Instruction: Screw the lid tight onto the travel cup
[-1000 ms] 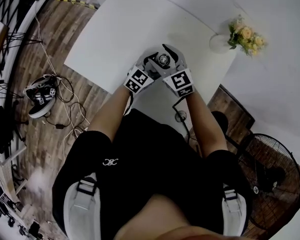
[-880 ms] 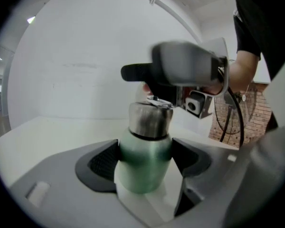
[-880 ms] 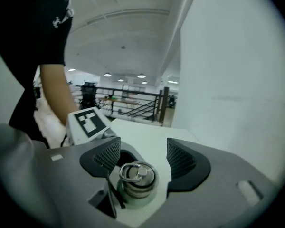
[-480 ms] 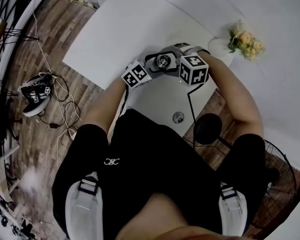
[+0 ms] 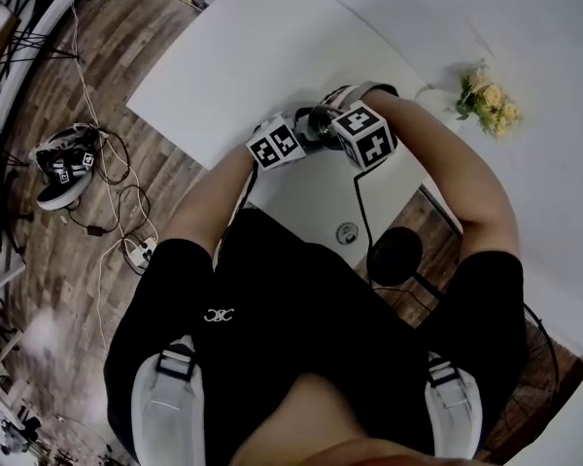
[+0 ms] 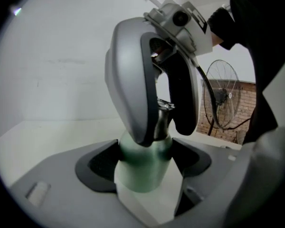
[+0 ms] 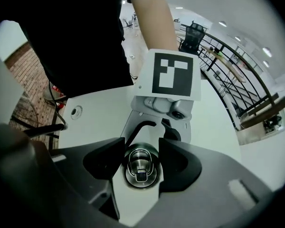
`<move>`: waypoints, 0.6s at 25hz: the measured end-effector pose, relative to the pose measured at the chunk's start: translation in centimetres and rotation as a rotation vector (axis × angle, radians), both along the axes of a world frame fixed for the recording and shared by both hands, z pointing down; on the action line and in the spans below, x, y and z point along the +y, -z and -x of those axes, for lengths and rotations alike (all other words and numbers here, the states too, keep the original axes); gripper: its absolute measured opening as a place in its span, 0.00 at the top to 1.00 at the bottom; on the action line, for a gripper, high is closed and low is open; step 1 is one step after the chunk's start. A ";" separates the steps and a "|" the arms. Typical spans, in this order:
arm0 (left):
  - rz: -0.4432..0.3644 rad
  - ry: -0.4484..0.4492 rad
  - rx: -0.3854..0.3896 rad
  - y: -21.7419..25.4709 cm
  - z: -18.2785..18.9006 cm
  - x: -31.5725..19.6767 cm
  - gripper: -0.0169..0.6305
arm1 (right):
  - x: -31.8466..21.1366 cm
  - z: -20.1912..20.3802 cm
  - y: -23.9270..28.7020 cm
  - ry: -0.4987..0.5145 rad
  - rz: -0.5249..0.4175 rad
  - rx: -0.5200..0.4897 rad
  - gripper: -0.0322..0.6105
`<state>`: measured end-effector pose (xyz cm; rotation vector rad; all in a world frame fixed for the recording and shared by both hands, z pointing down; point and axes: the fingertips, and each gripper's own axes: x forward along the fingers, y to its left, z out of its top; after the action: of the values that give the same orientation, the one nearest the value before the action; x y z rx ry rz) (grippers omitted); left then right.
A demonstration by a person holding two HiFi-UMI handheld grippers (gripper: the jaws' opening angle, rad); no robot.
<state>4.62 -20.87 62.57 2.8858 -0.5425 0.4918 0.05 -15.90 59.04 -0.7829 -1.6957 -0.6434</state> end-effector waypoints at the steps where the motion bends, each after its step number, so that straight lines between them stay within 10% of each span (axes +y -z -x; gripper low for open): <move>1: -0.002 0.000 0.002 0.0 0.0 0.0 0.35 | -0.1 0.1 0.0 -0.026 0.021 -0.018 0.60; 15: -0.001 0.014 0.005 -0.2 0.0 -0.2 0.35 | -3.2 2.1 2.0 -0.704 0.206 -0.611 0.62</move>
<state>4.62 -21.06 62.75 2.8809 -0.5616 0.4824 -2.07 -19.10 57.08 -0.0664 -2.4424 -0.2117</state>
